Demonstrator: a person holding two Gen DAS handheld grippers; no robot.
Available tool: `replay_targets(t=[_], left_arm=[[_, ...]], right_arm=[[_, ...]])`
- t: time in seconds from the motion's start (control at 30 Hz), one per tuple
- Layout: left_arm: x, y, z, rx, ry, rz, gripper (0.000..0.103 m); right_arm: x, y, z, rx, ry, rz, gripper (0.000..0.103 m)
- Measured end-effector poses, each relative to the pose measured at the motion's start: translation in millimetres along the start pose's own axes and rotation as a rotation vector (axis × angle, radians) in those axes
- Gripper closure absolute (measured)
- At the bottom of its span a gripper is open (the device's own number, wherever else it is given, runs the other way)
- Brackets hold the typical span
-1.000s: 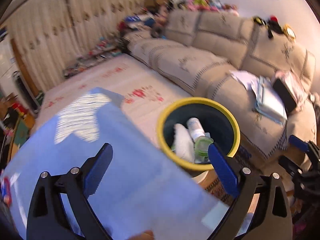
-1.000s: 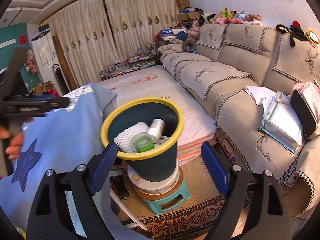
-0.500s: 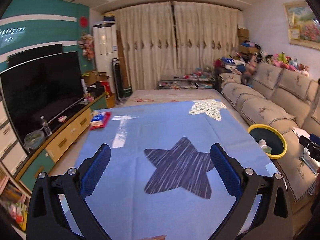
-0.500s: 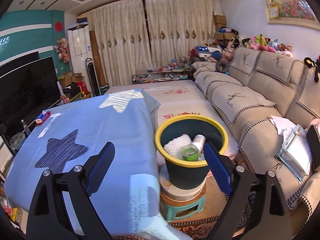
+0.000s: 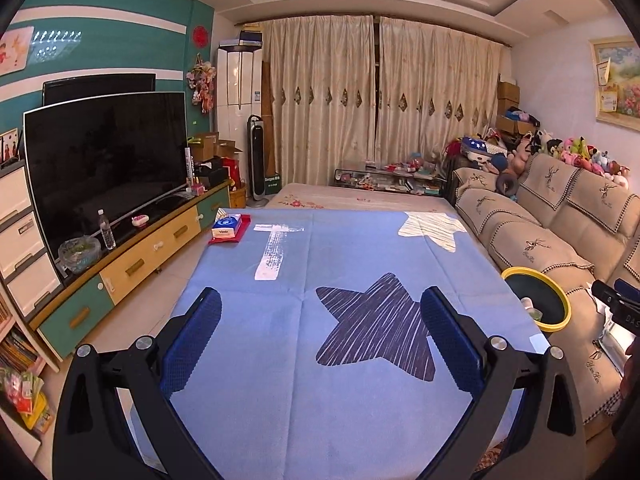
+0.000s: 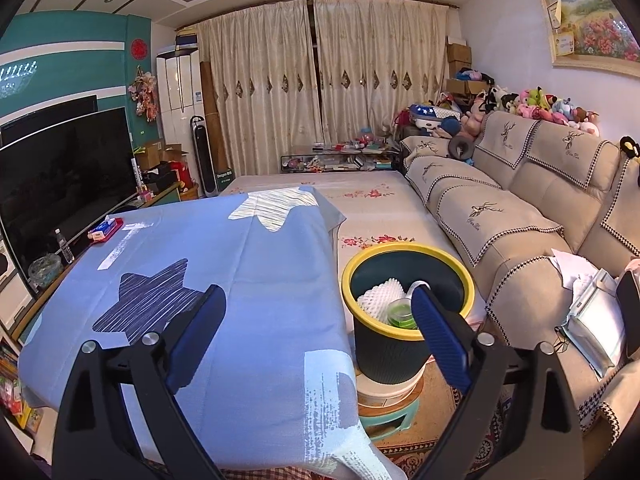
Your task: Collect trash
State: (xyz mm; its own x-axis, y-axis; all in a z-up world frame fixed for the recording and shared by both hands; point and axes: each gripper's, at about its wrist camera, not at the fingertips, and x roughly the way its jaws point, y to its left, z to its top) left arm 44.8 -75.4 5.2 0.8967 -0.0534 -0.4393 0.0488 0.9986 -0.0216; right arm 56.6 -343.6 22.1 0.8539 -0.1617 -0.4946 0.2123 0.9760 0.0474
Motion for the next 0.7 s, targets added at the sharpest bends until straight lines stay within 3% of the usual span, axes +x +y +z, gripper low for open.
replay_targets(t=[0.7], left_arm=[[12.6,-13.9,-3.9,0.014,0.026,-0.016,0.005]], right_arm=[[4.7,-5.1,-3.2,0.007,0.01,-0.002,0.014]])
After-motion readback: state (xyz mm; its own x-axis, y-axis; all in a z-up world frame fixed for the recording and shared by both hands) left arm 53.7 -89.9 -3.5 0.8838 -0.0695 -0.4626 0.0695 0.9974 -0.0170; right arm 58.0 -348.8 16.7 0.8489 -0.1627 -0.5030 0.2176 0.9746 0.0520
